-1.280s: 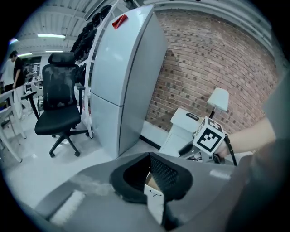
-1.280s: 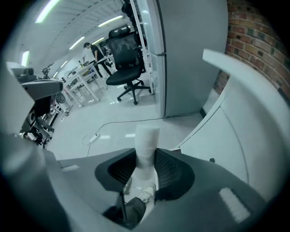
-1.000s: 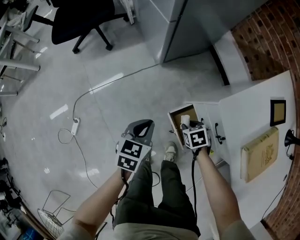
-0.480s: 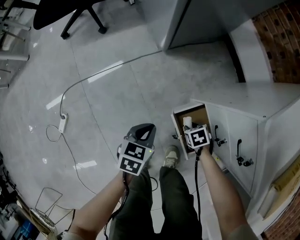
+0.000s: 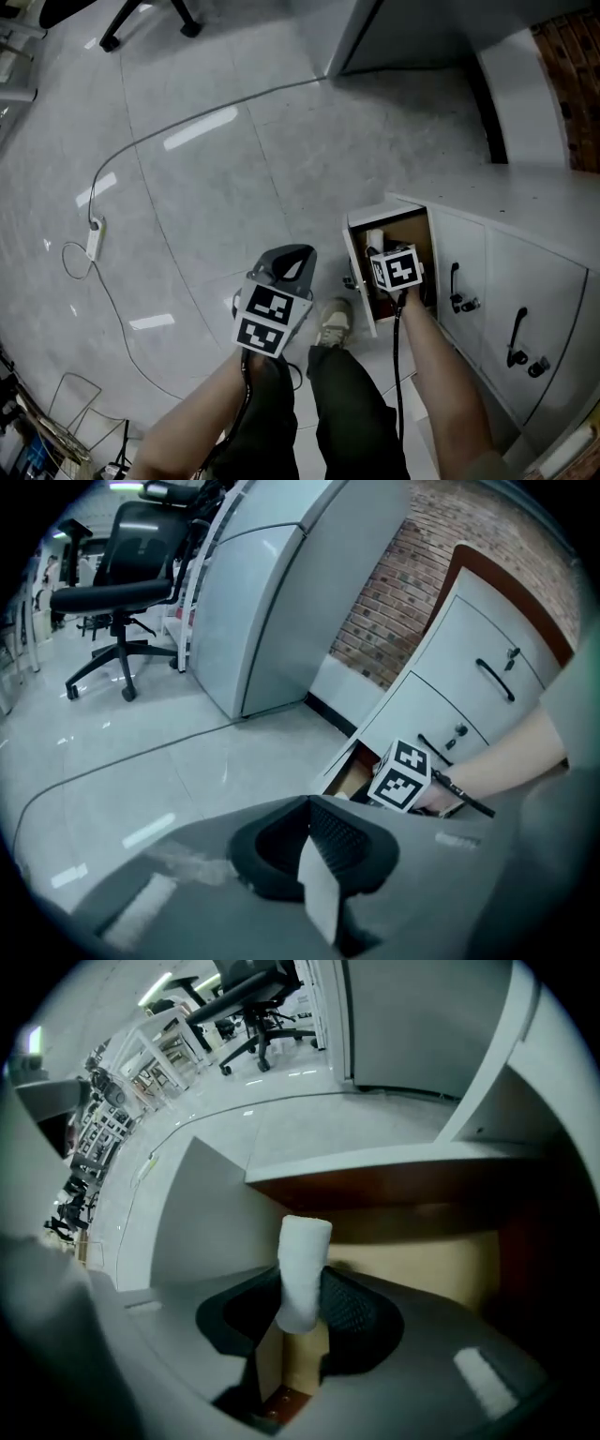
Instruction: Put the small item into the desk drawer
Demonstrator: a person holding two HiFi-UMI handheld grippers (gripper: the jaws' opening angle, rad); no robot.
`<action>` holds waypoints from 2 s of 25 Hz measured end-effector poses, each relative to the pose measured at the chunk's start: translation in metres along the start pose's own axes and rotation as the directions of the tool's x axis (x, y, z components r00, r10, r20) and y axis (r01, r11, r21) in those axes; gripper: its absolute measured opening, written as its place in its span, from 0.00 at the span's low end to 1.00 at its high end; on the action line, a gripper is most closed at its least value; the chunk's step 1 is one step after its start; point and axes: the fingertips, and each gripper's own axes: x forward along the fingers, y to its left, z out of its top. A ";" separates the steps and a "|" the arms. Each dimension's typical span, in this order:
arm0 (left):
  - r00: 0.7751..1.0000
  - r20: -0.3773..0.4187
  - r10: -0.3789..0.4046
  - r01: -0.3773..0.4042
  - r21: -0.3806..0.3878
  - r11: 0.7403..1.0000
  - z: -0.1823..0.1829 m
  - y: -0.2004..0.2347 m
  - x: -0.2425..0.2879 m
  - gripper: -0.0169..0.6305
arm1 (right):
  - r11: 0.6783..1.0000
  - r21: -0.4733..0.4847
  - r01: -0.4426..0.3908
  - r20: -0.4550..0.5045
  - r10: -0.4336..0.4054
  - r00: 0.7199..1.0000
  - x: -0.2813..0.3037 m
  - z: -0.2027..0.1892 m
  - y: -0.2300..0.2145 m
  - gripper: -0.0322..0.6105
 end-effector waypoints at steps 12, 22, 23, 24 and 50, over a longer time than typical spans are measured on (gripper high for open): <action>0.998 -0.031 -0.050 0.048 -0.059 0.997 -0.037 0.001 0.011 0.03 | 0.999 0.032 0.010 0.109 -0.013 0.994 0.021 -0.007 -0.006 0.33; 1.000 -0.013 -0.026 0.025 -0.028 0.999 0.005 -0.023 -0.059 0.03 | 0.972 0.213 -0.098 0.293 0.032 0.956 -0.110 -0.007 0.042 0.19; 1.000 -0.004 -0.019 0.019 -0.014 1.000 0.012 -0.026 -0.068 0.03 | 0.969 0.223 -0.106 0.318 0.030 0.948 -0.126 -0.004 0.048 0.17; 1.000 0.004 -0.012 0.012 -0.002 1.000 0.019 -0.028 -0.077 0.03 | 0.968 0.225 -0.111 0.343 0.028 0.939 -0.143 0.001 0.054 0.15; 0.951 0.308 -0.024 -0.042 0.204 0.978 0.252 -0.166 -0.414 0.03 | 0.996 -0.053 -0.066 0.797 0.082 0.599 -0.653 0.084 0.234 0.06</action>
